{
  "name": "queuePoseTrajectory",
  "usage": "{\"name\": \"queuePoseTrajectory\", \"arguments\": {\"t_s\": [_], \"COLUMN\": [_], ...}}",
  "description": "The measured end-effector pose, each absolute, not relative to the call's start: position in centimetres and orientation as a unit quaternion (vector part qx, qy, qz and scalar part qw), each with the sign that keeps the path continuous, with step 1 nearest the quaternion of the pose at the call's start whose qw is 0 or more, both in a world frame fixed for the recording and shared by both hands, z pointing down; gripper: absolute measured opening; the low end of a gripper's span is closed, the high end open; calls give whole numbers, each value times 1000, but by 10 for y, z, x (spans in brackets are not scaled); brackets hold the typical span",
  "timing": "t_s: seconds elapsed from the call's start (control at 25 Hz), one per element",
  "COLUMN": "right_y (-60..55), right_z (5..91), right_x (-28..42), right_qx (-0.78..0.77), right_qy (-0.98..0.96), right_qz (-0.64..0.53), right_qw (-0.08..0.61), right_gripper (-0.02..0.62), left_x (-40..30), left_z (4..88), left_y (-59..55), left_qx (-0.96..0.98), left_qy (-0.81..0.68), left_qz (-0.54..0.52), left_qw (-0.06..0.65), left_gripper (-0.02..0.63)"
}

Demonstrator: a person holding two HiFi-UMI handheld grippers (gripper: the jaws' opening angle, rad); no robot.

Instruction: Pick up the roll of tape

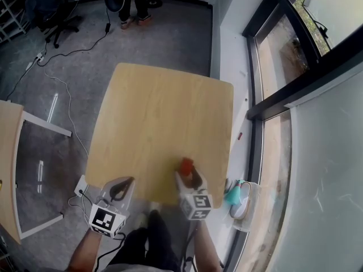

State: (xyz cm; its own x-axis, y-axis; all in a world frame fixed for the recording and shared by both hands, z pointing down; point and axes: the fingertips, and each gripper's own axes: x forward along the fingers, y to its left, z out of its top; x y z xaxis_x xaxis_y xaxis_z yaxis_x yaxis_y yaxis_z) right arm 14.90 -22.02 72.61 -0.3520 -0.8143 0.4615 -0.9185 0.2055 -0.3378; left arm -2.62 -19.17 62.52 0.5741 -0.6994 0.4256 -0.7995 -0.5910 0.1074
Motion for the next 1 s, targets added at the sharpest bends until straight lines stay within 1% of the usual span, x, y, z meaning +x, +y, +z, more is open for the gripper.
{"name": "queuePoseTrajectory", "arguments": {"t_s": [0.12, 0.28, 0.4, 1.0], "right_y": [-221, -220, -219, -218], "right_z": [728, 728, 727, 718], "right_x": [151, 152, 154, 152], "right_qx": [569, 572, 574, 577], "right_qy": [-766, -765, -764, -765], "right_qz": [281, 276, 274, 269], "right_qw": [102, 107, 105, 97], "right_gripper": [239, 232, 207, 204], "left_x": [-26, -24, -24, -30], "left_z": [626, 625, 625, 617], "left_y": [-193, -194, -194, -193], "left_qx": [875, 876, 876, 877], "left_qy": [-429, -427, -427, -430], "left_qz": [172, 170, 169, 166], "left_qw": [147, 148, 148, 140], "left_gripper": [0, 0, 0, 0]}}
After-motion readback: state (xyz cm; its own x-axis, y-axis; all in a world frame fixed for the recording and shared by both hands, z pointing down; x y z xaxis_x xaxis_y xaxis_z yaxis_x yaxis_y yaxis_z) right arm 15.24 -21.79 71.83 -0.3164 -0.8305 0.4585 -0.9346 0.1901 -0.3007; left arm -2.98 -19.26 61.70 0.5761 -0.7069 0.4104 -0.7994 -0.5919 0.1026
